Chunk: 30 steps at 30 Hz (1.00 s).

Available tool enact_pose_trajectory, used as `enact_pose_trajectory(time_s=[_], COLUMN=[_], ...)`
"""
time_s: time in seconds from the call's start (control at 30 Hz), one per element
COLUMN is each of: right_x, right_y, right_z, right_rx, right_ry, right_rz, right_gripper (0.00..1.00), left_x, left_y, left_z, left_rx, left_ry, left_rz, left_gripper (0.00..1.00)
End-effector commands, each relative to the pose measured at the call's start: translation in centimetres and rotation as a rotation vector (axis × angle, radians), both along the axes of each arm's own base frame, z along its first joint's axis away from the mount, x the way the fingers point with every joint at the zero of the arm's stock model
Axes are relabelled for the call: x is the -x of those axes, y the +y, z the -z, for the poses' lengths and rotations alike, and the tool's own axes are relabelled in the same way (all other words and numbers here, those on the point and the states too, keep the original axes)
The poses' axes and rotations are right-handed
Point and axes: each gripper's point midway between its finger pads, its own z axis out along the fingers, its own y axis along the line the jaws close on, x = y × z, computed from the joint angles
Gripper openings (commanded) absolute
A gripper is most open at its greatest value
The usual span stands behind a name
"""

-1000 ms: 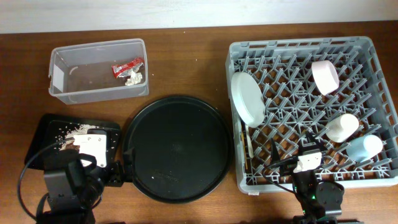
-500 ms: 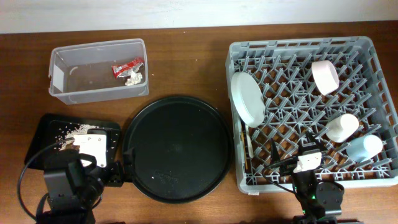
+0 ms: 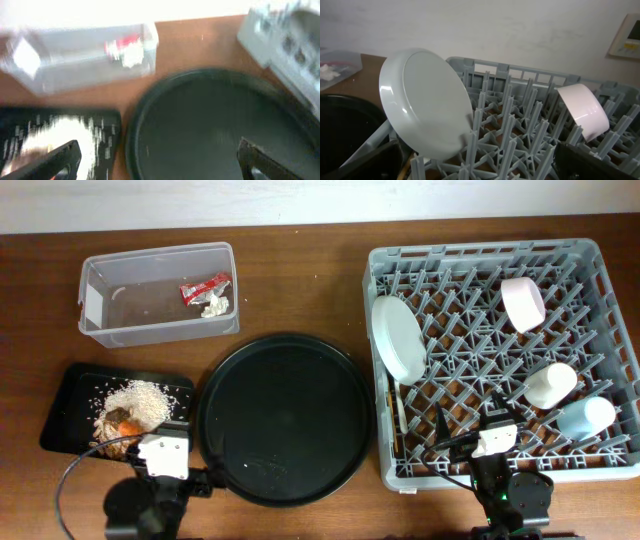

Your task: Sort waste into correct bins and load items into the dishwasher rack

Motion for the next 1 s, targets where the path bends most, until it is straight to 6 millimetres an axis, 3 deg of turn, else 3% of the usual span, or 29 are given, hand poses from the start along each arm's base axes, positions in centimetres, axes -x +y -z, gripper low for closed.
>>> enact_pose_trajectory(time_s=[0.0,0.2,0.3,0.37,0.4,0.97], right_x=[0.1,0.1,0.1,0.1,0.1,0.1], right_y=[0.3,0.3,0.3,0.3,0.3,0.3], right_z=[0.2,0.2,0.2,0.2,0.2,0.2], right_rx=[0.004,0.003,0.003,0.003,0.003,0.003], right_ry=[0.000,0.000,0.000,0.000,0.000,0.000], right_rz=[-0.012,-0.012,-0.012,-0.012,-0.012,-0.012], right_gripper=[0.99,0.99,0.99,0.99,0.99,0.99], left_x=[-1.5,-3.8,-3.9,-4.0,-4.0,-4.0], left_y=[0.0,0.1,0.4,0.3,0.4,0.4], left_z=[0.5,-1.1,-0.3,3.2,3.6,3.6], left_rx=[-0.012,-0.008,-0.017,-0.017,-0.018,-0.019], left_ry=[-0.164,-0.539,-0.503,-0.363,-0.347,-0.347], left_rz=[0.001,-0.006,-0.027,-0.020,-0.020,-0.022], left_gripper=[0.99,0.99,0.99,0.99,0.99,0.99])
